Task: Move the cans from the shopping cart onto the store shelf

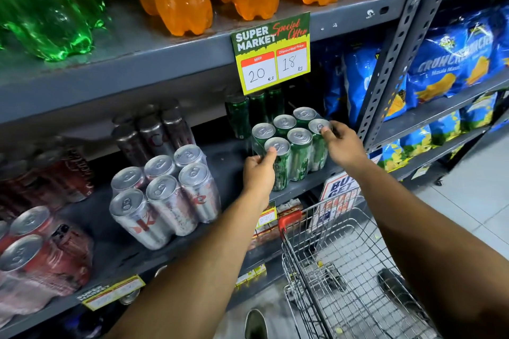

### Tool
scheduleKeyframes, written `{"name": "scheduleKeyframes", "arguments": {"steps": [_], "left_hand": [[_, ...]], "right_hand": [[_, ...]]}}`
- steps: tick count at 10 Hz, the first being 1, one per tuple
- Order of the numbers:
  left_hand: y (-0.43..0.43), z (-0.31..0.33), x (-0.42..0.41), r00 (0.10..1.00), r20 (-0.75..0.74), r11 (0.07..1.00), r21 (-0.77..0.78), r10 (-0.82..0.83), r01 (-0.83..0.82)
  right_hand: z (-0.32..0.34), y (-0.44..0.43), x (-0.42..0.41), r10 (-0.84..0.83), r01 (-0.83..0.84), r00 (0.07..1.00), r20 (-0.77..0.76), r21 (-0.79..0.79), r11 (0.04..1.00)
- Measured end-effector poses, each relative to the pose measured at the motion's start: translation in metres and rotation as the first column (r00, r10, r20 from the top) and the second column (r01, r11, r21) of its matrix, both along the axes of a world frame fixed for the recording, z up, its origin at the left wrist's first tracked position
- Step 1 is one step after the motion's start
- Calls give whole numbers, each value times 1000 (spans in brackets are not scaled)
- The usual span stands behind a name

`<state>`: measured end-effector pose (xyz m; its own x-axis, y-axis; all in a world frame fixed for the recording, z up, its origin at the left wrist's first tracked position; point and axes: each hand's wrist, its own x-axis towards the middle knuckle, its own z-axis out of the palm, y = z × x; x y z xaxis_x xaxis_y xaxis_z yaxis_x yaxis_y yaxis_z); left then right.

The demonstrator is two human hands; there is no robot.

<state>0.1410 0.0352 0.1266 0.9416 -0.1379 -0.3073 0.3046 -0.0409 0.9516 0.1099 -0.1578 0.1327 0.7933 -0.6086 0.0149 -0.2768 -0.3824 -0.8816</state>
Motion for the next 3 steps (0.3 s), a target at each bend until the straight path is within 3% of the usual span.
{"name": "scheduleKeyframes", "arguments": {"steps": [2,3], "left_hand": [[-1,-3,-2,998,58,999,21,-32,31],[7,6,-11,992,99,991,115,-78,66]], "right_hand": [[2,-1,-2,47,-47,999,-6,-51,998],[9,2,-16,69,-70,998,-16,-105,992]]}}
